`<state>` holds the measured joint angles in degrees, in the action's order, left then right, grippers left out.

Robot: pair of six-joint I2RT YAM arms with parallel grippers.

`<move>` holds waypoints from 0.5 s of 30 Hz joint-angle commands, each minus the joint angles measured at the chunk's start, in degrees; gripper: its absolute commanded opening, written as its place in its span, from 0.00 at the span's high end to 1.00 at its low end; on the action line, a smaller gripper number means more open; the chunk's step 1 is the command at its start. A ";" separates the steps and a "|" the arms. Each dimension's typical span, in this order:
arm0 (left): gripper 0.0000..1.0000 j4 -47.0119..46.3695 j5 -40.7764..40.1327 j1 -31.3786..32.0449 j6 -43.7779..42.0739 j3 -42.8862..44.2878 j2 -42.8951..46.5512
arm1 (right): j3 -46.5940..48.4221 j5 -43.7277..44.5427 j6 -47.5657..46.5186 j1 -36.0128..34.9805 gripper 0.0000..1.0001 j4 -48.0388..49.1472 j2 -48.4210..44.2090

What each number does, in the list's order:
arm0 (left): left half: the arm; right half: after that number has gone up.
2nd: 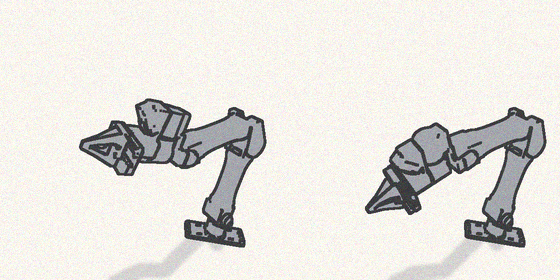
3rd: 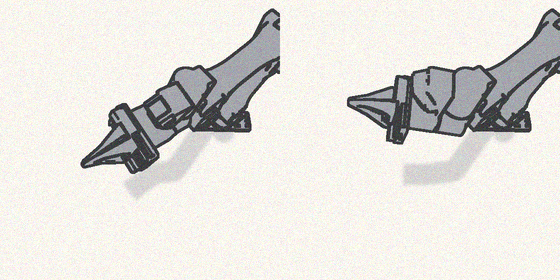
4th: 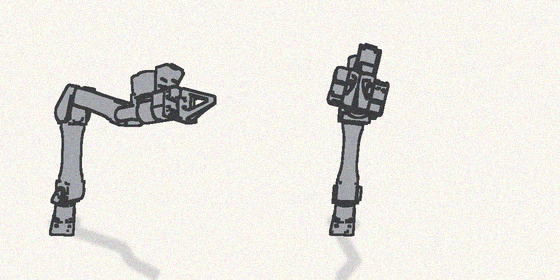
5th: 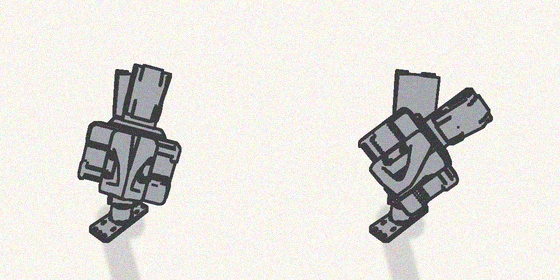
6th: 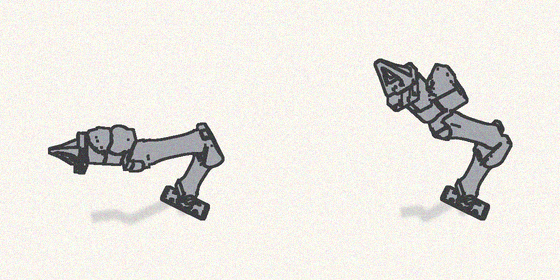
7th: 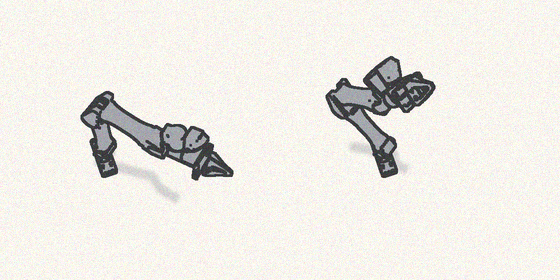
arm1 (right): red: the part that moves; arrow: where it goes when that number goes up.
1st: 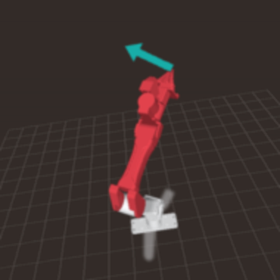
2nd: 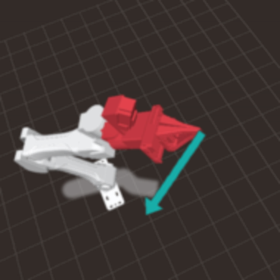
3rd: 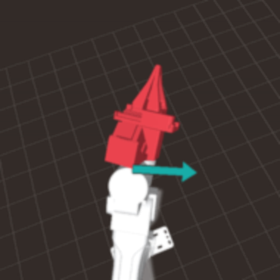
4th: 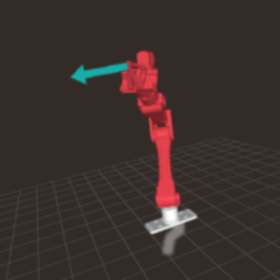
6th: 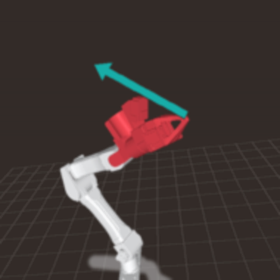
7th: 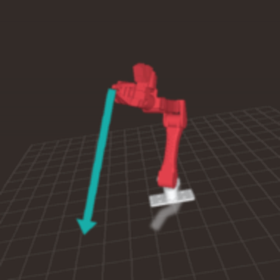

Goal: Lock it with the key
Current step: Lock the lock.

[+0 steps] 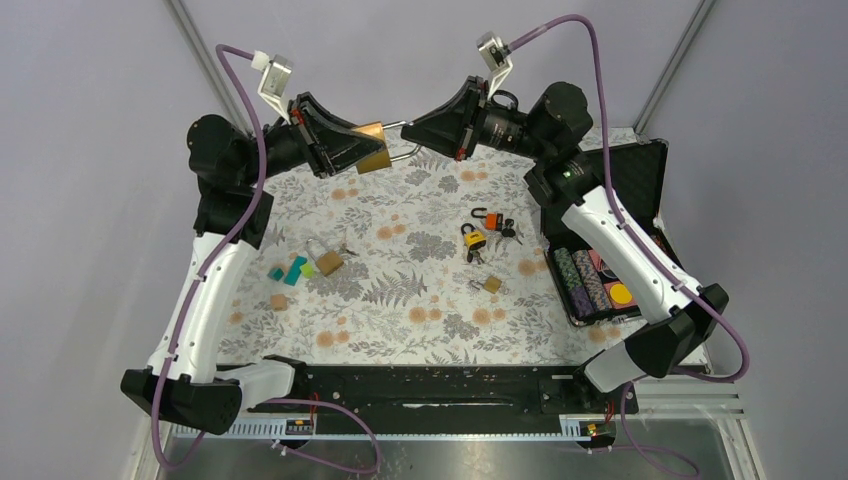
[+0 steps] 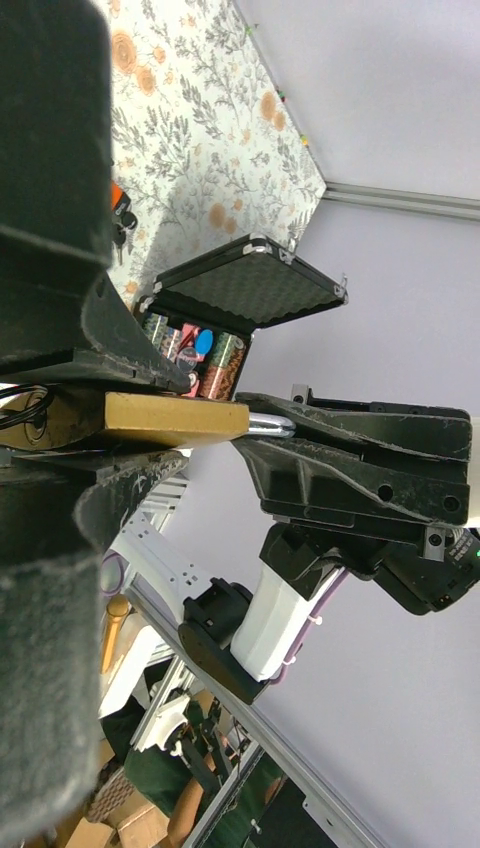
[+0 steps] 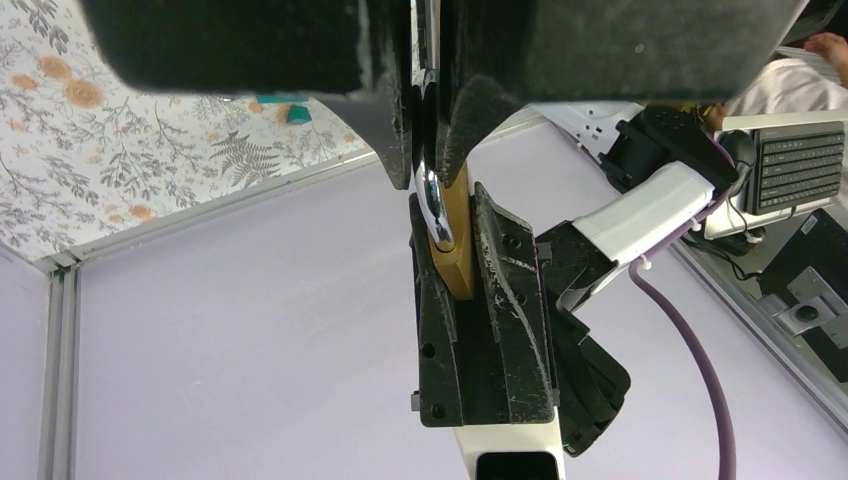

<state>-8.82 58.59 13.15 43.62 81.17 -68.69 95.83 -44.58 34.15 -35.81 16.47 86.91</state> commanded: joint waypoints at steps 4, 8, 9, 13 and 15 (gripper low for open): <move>1.00 -1.05 -1.32 7.75 -2.70 -0.07 -6.48 | 3.98 -4.31 7.91 -12.88 1.00 8.60 3.28; 1.00 -1.21 -1.67 8.43 -2.88 -1.80 -6.52 | 4.30 -3.64 9.12 -13.60 1.00 9.77 3.51; 1.00 -1.33 -1.78 8.72 -2.73 -2.22 -6.50 | 4.47 -3.47 9.61 -13.73 1.00 10.38 3.71; 1.00 -3.31 -1.81 9.75 -1.86 -4.19 -6.33 | 6.08 -3.50 10.52 -14.62 1.00 10.88 4.66; 1.00 -5.20 -2.07 9.79 -0.84 -4.91 -6.13 | 6.31 -3.55 11.18 -14.85 1.00 10.95 4.96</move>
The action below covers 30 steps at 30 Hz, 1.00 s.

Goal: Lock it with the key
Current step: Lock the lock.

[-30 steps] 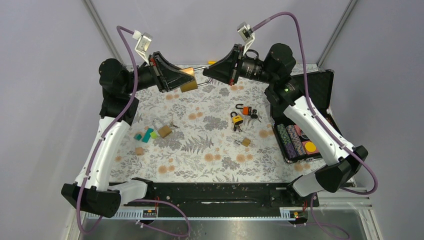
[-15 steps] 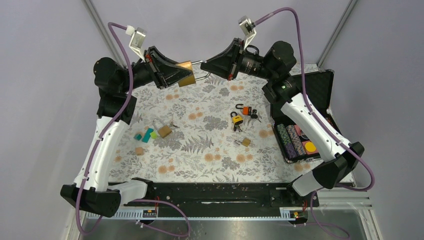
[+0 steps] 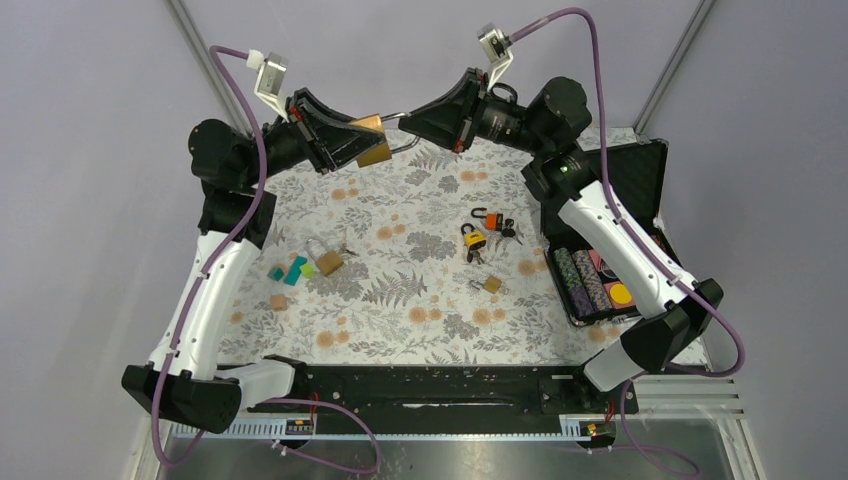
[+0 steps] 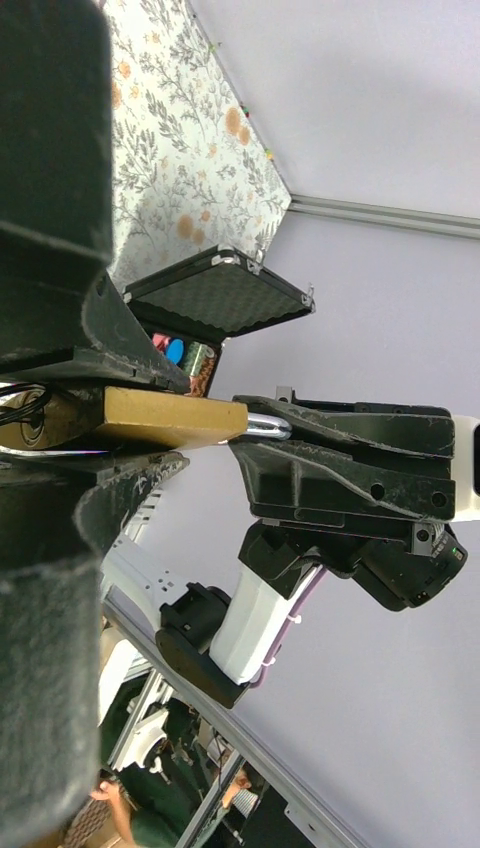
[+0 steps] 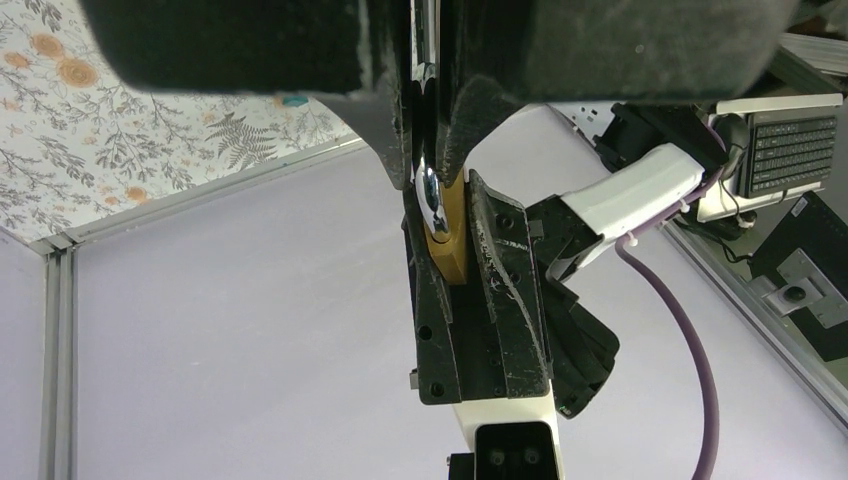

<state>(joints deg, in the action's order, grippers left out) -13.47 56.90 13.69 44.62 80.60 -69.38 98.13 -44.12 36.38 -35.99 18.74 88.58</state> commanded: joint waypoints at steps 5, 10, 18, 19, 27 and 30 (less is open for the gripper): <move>1.00 -4.53 -1.06 9.22 -1.08 -2.38 -5.65 | 3.72 -4.92 11.74 -15.46 1.00 10.59 4.47; 1.00 -4.86 -0.91 9.25 -0.95 2.06 -8.66 | 4.38 -5.11 12.22 -16.57 1.00 10.22 5.46; 1.00 -5.18 -1.37 10.87 -0.27 -2.52 -8.89 | 6.91 -4.34 11.36 -17.36 1.00 8.14 6.73; 1.00 -5.27 -1.33 11.24 -0.16 -3.30 -8.85 | 7.06 -4.25 11.53 -17.36 1.00 8.34 6.94; 1.00 -5.93 -1.17 13.63 -0.48 -6.64 -9.46 | 7.49 -4.44 13.38 -18.12 1.00 9.56 8.08; 1.00 -5.64 -0.97 13.64 -0.68 -4.93 -10.26 | 7.10 -4.55 13.18 -18.33 1.00 9.36 7.88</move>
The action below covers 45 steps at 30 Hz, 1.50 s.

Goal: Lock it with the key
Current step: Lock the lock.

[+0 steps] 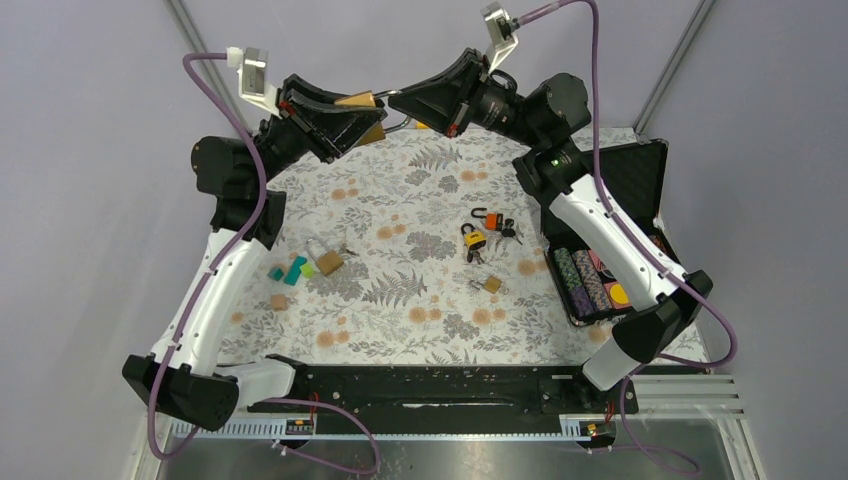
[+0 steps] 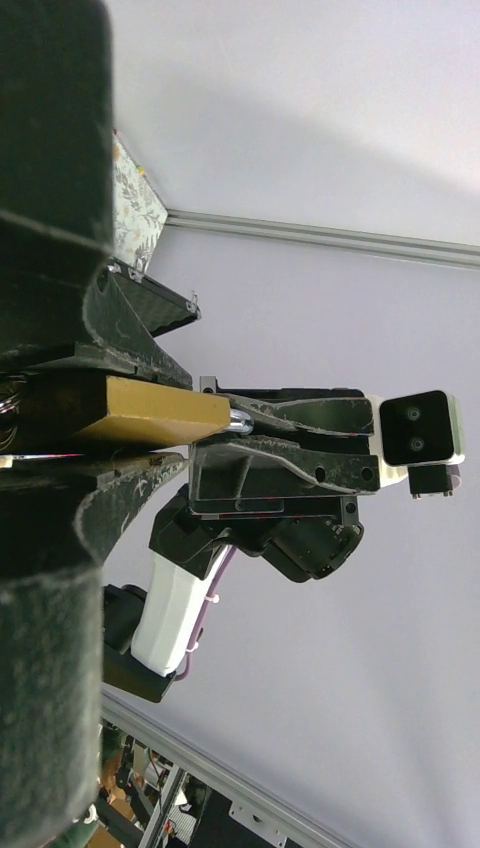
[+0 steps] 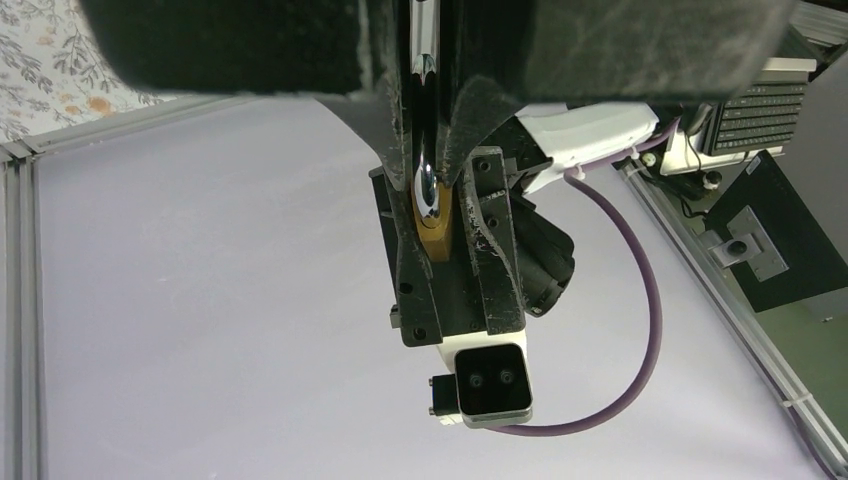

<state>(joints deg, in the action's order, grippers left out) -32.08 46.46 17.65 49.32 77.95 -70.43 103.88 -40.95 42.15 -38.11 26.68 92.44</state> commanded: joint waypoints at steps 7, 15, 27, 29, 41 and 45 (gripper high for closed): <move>1.00 18.32 10.22 5.62 -8.71 -0.61 -7.00 | 0.49 -2.99 0.25 -10.82 1.00 -7.80 -0.55; 0.23 28.04 9.59 -3.21 -18.25 -2.29 0.50 | -3.94 -0.38 -10.58 -1.63 1.00 -21.52 -7.29; 0.01 48.26 17.18 -6.40 -39.77 -2.69 7.45 | -4.89 -1.57 -28.72 2.19 1.00 -42.66 -11.58; 0.01 51.87 20.16 -6.40 -41.90 -2.69 7.57 | -4.92 -2.05 -29.24 2.31 1.00 -42.83 -12.19; 0.21 49.77 28.47 -6.40 -35.70 -8.27 7.66 | -4.36 -4.44 -27.54 2.43 1.00 -39.23 -16.06; 0.37 38.60 29.13 -6.41 -26.83 -9.77 7.45 | -5.46 -5.13 -25.15 2.43 1.00 -35.72 -16.93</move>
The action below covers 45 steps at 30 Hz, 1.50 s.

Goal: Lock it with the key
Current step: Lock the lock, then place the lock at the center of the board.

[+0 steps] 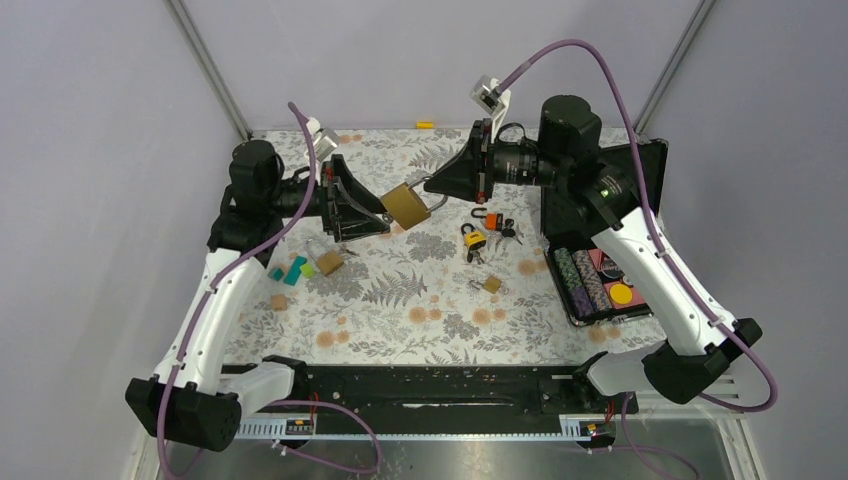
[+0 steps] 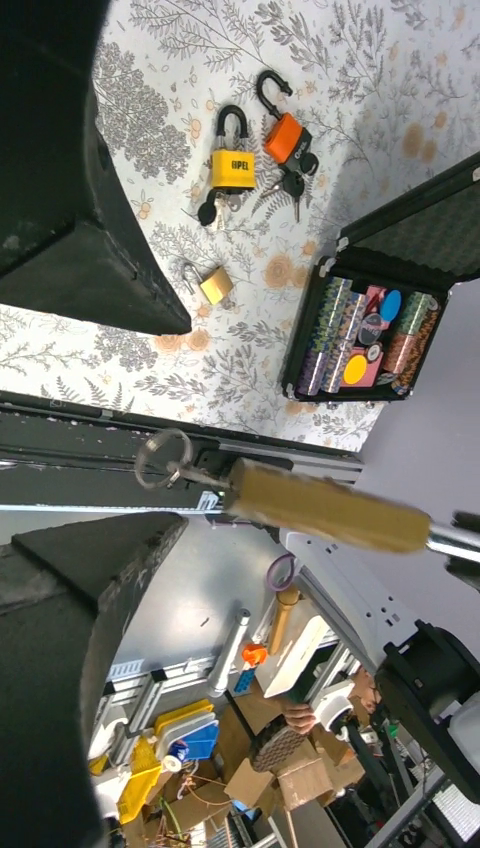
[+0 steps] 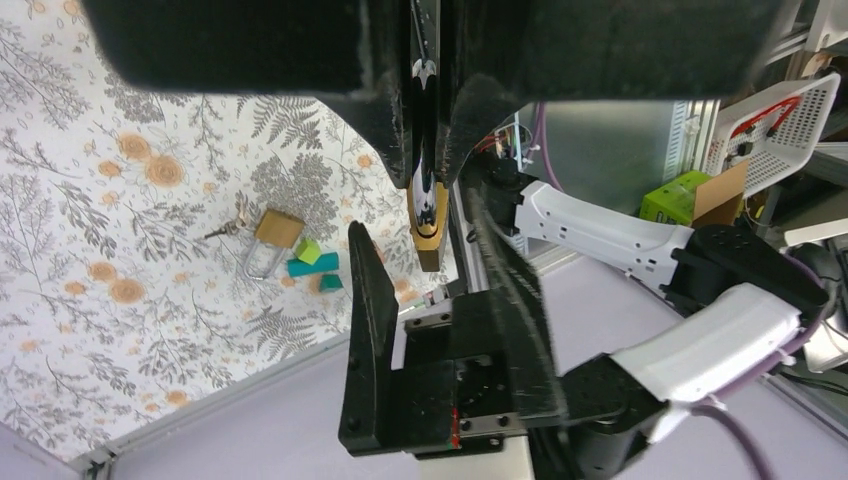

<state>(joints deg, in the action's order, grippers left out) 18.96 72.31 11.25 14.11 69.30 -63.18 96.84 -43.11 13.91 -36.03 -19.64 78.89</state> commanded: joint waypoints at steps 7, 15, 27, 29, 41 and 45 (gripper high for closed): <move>0.37 -36.18 4.57 1.42 26.88 -5.62 0.54 | 0.62 -3.65 5.53 0.41 1.00 14.88 -3.33; 1.00 -25.14 4.99 2.02 18.33 -1.90 -0.11 | 0.46 -2.55 7.36 1.00 1.00 17.71 -3.08; 1.00 -7.97 3.91 -3.01 3.55 3.43 -0.23 | -0.95 -0.97 6.78 6.70 1.00 17.70 -4.60; 1.00 -8.32 3.49 -3.32 3.94 3.42 -0.66 | -0.74 -1.05 6.90 7.69 1.00 17.76 -4.57; 1.00 -5.80 -35.07 -3.96 15.03 -0.32 -11.50 | -7.53 13.37 14.17 9.05 1.00 21.38 6.58; 1.00 -6.84 -48.34 -3.43 18.86 -0.34 -18.40 | -11.36 16.61 18.52 9.05 1.00 27.64 13.71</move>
<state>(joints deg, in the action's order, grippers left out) 13.43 42.33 7.70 26.96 69.19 -76.20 88.05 -32.84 26.17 -27.20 -2.59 86.54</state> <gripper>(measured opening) 0.055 0.079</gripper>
